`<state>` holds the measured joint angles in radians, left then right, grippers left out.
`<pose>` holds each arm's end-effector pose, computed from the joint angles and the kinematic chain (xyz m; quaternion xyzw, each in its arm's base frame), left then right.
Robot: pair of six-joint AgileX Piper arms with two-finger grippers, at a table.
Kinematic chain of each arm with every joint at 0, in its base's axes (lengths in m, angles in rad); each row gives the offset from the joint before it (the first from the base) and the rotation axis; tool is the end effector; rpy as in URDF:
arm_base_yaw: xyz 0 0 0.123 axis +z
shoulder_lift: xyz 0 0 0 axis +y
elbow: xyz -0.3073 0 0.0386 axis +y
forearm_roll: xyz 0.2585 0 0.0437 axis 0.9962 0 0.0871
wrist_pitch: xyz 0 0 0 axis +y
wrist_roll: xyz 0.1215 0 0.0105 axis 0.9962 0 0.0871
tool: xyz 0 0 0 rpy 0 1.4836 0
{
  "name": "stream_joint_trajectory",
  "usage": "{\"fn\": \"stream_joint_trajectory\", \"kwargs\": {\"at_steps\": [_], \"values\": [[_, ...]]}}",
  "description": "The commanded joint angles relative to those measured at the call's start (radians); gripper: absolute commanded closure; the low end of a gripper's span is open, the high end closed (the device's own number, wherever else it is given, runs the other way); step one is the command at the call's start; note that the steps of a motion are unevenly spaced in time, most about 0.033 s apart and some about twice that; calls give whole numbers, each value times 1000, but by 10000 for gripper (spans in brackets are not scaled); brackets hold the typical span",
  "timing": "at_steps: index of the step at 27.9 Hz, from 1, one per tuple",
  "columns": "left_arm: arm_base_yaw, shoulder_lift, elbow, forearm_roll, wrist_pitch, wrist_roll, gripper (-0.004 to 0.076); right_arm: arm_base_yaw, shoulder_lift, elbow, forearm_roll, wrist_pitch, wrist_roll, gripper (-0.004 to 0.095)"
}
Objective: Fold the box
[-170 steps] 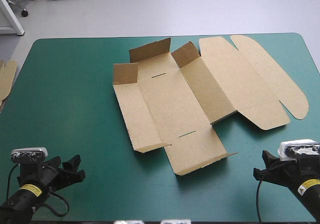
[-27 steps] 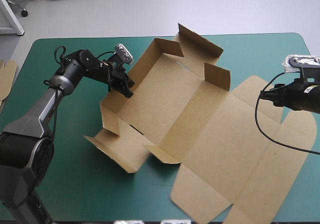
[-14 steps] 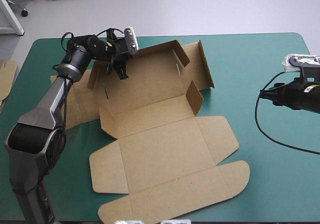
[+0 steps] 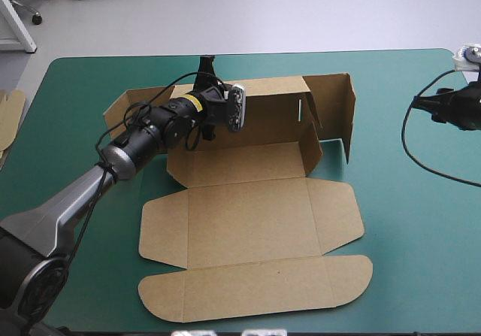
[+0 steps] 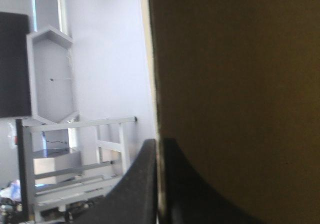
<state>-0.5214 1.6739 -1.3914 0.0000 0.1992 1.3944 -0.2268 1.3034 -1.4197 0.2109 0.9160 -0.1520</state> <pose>0.3841 -0.2207 0.3476 0.6805 0.4786 0.2346 0.5028 0.2964 -0.0476 0.4253 0.0573 0.9028 0.0228 0.4257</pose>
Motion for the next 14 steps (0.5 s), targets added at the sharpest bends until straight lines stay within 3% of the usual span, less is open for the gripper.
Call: {"fn": "stream_joint_trajectory", "kwargs": {"at_steps": [1,9,14], "values": [[-15,-76,26,14,-178,98,738,-16,37,-129,39,55,-24,437],[-15,-76,26,0,-229,147,738,-16,63,-167,127,66,-54,437],[-37,-76,29,-55,-230,38,738,-20,125,-167,123,54,-61,437]]}}
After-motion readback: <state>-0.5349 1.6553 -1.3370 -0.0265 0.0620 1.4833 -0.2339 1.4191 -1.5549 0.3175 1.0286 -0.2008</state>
